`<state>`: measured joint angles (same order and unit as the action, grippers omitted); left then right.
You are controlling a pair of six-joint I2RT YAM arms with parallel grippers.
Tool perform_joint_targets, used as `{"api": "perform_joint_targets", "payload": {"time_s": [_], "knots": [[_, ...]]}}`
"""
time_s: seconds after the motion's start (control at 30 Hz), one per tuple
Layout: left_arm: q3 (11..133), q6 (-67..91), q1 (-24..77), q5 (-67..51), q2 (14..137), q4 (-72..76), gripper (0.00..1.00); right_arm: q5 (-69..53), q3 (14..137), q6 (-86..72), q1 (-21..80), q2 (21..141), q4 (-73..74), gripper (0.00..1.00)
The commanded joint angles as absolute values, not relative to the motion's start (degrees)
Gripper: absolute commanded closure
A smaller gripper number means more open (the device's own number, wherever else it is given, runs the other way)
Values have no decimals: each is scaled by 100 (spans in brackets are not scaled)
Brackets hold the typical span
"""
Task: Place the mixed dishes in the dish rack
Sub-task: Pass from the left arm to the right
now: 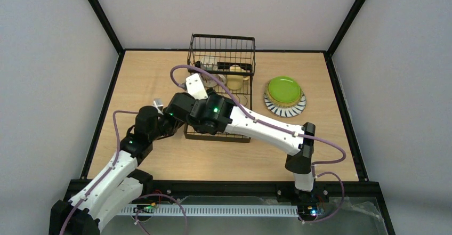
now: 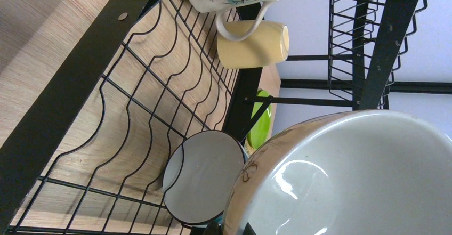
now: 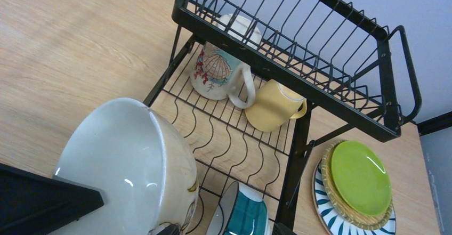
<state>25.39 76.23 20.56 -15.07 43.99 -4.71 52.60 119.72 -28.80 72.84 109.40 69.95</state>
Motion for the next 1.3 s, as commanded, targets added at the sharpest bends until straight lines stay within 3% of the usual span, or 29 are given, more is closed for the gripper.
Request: {"api": "perform_joint_targets", "payload": {"time_s": [0.0,1.17,1.27], "knots": [[2540,7575,2021,-1459,4413,-136,98,5026,12224,-3009,7277,10942,7144,0],[3157,7759,2021,-1785,4611,83,98,4755,11837,-3482,6934,11410,6951,0],[3110,7936,2029,-1800,4552,213,98,4721,11752,-3502,6901,11397,6832,11]]}}
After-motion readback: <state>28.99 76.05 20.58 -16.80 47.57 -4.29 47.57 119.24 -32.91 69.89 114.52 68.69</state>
